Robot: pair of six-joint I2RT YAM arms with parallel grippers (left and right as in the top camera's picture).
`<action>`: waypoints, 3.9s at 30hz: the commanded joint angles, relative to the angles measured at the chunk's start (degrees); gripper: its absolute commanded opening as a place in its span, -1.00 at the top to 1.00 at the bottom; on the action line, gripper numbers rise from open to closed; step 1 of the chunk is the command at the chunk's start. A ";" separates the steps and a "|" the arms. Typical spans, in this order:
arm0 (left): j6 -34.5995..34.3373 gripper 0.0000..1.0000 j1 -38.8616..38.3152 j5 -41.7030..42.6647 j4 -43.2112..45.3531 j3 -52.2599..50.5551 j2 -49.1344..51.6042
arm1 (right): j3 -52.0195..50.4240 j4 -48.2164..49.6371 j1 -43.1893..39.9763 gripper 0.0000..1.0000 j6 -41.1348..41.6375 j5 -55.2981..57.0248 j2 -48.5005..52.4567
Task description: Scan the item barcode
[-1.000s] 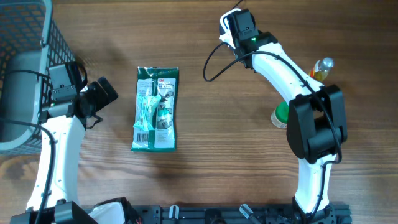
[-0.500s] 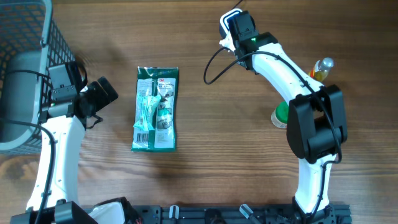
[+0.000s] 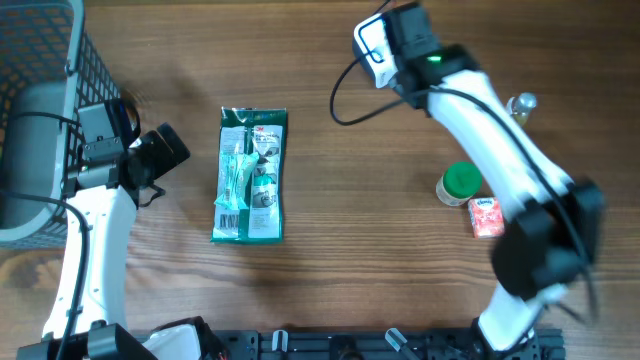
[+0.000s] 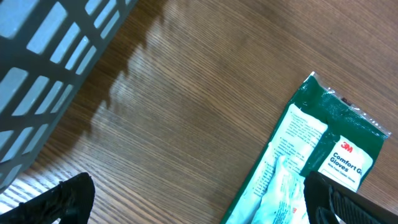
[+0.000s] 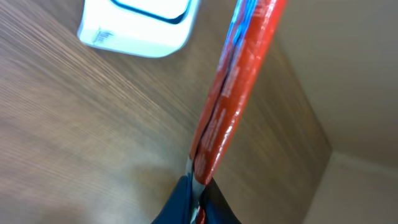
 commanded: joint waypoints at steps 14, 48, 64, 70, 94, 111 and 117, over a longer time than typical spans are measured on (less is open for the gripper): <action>0.90 -1.00 0.26 -0.35 0.20 0.55 0.52 | -12.96 -25.92 -12.31 0.91 30.27 -14.23 -13.62; 0.90 -1.00 0.24 -0.35 0.17 0.55 0.52 | -27.04 1.60 -7.72 0.29 37.00 -33.05 -13.64; 0.90 -1.00 0.24 -0.35 0.17 0.55 0.52 | -27.04 15.52 16.55 -0.64 73.77 -34.25 -13.62; 0.90 -1.00 0.26 -0.35 0.20 0.55 0.52 | -27.06 16.83 22.01 -0.84 73.96 -29.83 -13.53; 0.70 -0.18 -1.97 16.28 -0.57 -0.33 0.59 | -27.15 19.87 20.79 -0.48 70.71 -35.65 -5.11; 0.50 0.26 -13.51 10.95 4.07 -11.08 0.59 | -27.15 19.54 17.92 -0.39 69.29 -40.98 -5.09; 0.81 0.31 -13.90 5.57 10.08 -13.90 0.74 | -27.15 19.52 17.92 -0.37 69.26 -40.96 -5.09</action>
